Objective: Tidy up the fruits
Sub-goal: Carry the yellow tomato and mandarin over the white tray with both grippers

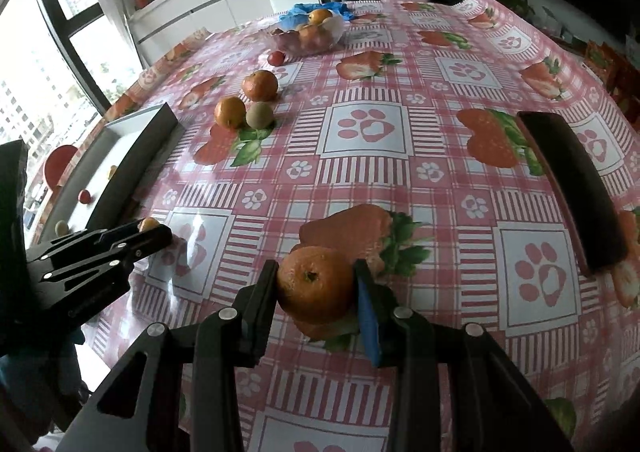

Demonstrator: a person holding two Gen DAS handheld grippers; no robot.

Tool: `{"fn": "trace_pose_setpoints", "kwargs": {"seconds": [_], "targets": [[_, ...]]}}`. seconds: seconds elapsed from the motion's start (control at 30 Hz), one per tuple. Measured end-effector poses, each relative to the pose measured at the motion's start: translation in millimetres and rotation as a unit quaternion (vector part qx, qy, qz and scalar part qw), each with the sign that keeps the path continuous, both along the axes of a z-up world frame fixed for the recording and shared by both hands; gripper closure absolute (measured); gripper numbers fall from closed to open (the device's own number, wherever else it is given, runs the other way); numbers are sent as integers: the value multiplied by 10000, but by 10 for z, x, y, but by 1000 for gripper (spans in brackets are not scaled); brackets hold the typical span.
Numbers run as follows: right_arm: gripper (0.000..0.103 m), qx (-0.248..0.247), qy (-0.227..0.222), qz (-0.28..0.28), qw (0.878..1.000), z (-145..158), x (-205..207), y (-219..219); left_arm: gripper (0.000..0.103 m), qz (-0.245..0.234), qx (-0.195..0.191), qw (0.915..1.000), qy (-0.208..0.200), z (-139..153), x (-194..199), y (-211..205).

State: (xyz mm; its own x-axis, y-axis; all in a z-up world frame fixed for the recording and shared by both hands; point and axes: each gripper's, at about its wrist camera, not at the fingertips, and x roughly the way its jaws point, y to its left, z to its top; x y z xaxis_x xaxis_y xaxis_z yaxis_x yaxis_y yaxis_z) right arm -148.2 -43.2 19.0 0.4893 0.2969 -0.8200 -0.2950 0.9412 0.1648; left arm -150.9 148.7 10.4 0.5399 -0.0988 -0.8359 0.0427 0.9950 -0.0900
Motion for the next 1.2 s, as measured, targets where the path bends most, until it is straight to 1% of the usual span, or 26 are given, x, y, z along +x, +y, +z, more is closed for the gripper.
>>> {"fn": "trace_pose_setpoints", "kwargs": {"seconds": [0.4, 0.87, 1.03, 1.2], "targets": [[63, -58, -32, 42, 10000, 102, -48, 75, 79, 40, -235, 9997, 25, 32, -76, 69], [63, -88, -85, 170, 9998, 221, -85, 220, 79, 32, -421, 9988, -244, 244, -143, 136], [63, -75, -118, 236, 9996, 291, -56, 326, 79, 83, -524, 9978, -408, 370, -167, 237], [63, -37, -150, 385, 9991, 355, -27, 527, 79, 193, -596, 9967, -520, 447, -184, 392]]}}
